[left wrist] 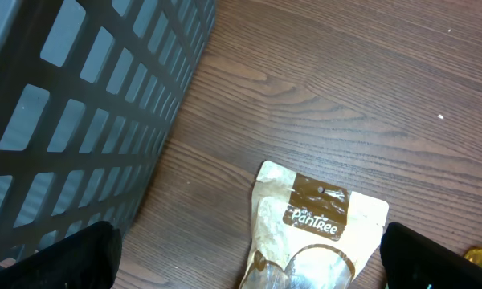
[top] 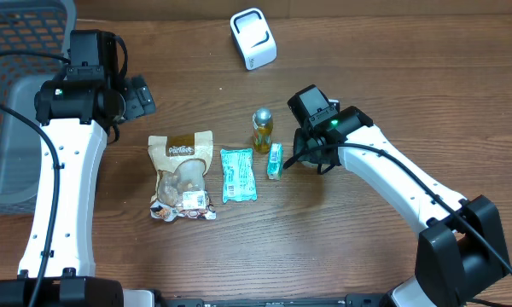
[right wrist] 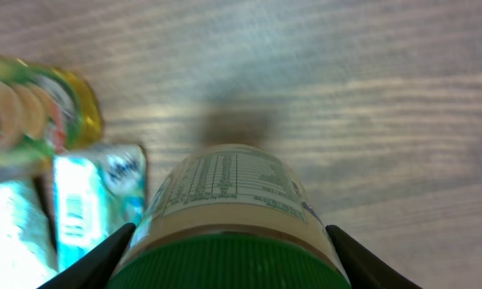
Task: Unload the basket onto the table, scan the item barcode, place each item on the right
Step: 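Carry the jar back toward the white scanner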
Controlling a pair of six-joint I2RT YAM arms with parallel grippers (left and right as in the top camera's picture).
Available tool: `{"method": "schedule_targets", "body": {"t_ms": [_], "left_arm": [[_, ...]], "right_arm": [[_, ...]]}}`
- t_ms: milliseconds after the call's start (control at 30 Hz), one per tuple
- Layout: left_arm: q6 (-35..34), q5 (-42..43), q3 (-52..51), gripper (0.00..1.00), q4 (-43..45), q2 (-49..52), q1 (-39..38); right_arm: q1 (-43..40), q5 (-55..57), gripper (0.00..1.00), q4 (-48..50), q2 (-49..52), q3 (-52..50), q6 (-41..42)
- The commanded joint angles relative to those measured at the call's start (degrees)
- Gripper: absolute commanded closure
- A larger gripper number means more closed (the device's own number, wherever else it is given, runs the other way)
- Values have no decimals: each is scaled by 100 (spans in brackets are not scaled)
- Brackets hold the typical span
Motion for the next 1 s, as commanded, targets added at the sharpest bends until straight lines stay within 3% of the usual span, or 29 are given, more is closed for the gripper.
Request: {"method": "schedule_targets", "body": {"t_ms": [0, 767, 967], "left_arm": [[151, -55, 24, 0, 4, -20, -11], [151, -55, 24, 0, 4, -20, -11], [149, -55, 24, 1, 4, -20, -11]], "right_arm": [[15, 162, 90, 223, -96, 131, -57], [-129, 251, 92, 710, -96, 131, -363], [-372, 247, 96, 1362, -107, 192, -1248]]}}
